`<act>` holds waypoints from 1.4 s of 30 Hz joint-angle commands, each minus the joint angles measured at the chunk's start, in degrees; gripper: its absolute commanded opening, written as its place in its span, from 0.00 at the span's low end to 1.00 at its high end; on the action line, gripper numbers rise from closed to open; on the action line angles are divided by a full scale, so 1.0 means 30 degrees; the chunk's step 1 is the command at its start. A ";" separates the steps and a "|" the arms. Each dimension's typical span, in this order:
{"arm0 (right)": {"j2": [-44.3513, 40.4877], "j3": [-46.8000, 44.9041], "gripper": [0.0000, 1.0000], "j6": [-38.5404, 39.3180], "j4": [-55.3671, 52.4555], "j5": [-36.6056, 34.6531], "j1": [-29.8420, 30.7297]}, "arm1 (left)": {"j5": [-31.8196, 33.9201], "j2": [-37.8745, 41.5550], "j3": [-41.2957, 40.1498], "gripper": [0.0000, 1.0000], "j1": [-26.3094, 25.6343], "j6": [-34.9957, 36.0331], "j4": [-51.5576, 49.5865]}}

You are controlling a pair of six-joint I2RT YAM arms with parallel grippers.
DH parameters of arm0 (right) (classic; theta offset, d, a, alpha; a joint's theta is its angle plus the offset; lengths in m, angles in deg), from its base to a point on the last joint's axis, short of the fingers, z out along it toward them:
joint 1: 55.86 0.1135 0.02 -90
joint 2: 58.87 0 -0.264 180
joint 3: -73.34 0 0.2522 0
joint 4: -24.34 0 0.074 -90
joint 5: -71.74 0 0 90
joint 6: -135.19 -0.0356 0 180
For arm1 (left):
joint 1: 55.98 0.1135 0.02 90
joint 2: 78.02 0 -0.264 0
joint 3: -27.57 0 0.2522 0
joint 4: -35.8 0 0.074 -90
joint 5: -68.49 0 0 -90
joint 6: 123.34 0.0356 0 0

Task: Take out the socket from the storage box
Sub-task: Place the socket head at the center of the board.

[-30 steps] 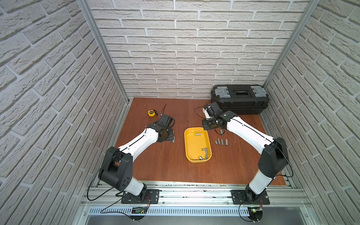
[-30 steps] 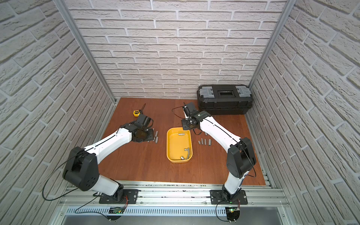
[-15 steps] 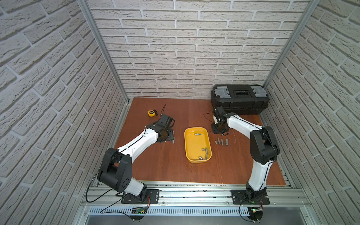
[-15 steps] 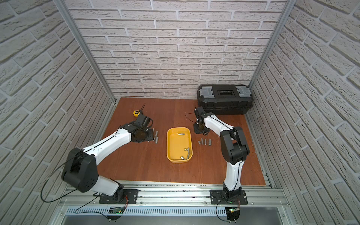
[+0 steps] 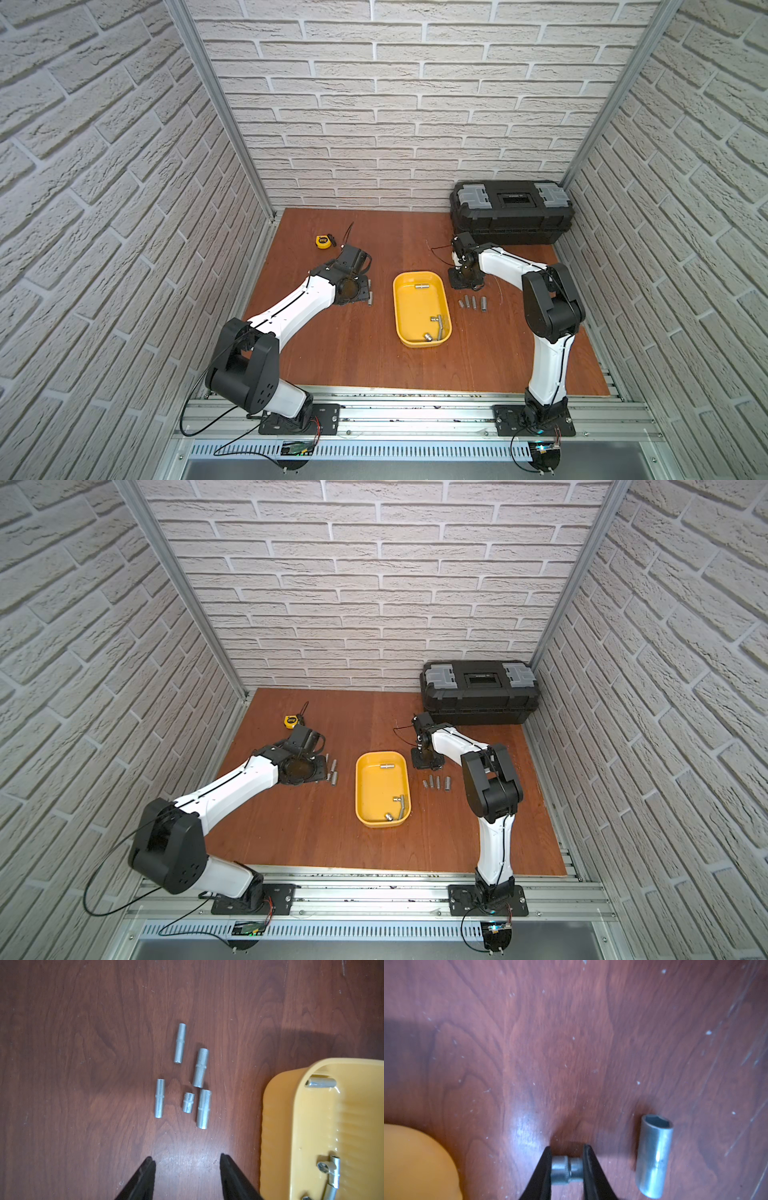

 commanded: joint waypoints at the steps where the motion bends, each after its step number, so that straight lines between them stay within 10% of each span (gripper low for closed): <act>1: 0.0177 0.0140 0.20 0.0126 0.0157 0.0038 -0.0093 | -0.0123 0.0219 -0.0029 0.54 -0.0116 -0.0078 0.0332; 30: -0.4273 0.1177 0.47 0.0021 -0.0865 -0.0034 0.0031 | 0.0315 0.0431 -0.0232 0.56 0.0045 0.0023 0.0149; 42: -0.6641 0.0700 0.49 -0.2467 -0.0268 -0.1119 0.4067 | 0.0413 0.0780 -0.0554 0.57 0.0312 0.0049 0.0091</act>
